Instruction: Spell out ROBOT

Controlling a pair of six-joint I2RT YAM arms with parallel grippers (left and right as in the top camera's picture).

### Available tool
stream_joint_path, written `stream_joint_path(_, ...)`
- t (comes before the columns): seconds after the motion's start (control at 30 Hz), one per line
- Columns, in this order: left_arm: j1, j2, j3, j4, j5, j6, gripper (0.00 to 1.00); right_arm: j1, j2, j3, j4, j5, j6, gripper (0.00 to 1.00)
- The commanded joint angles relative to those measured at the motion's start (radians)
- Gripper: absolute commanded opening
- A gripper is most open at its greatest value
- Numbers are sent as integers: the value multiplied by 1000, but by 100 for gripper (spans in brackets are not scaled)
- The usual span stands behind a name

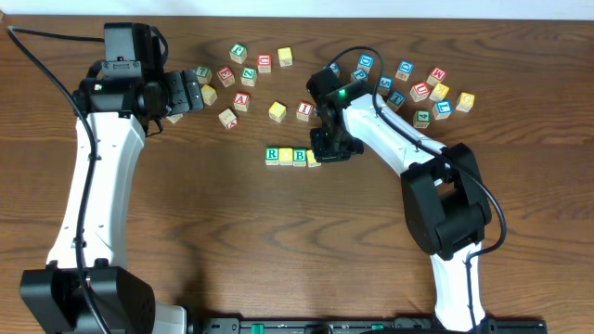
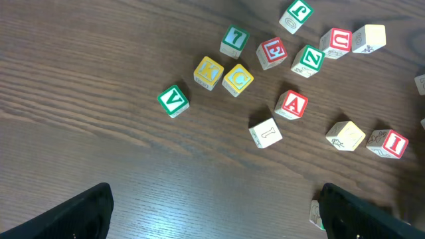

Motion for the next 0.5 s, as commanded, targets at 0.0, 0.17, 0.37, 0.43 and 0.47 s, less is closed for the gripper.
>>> stream_joint_path(0.0, 2, -7, 23, -3, -6, 6, 97, 10, 5, -8, 7, -23, 14, 6)
stream_joint_path(0.17, 2, -7, 23, -2, -6, 6, 97, 22, 5, -8, 9, -25, 15, 6)
stream_joint_path(0.37, 2, -7, 23, -3, -6, 6, 97, 24, 5, -8, 13, -32, 22, 6)
stream_joint_path(0.43, 2, -7, 23, -3, -6, 6, 97, 24, 5, -8, 13, -35, 22, 6)
stream_joint_path(0.47, 2, -7, 23, -2, -6, 6, 97, 24, 5, -8, 13, -36, 22, 6)
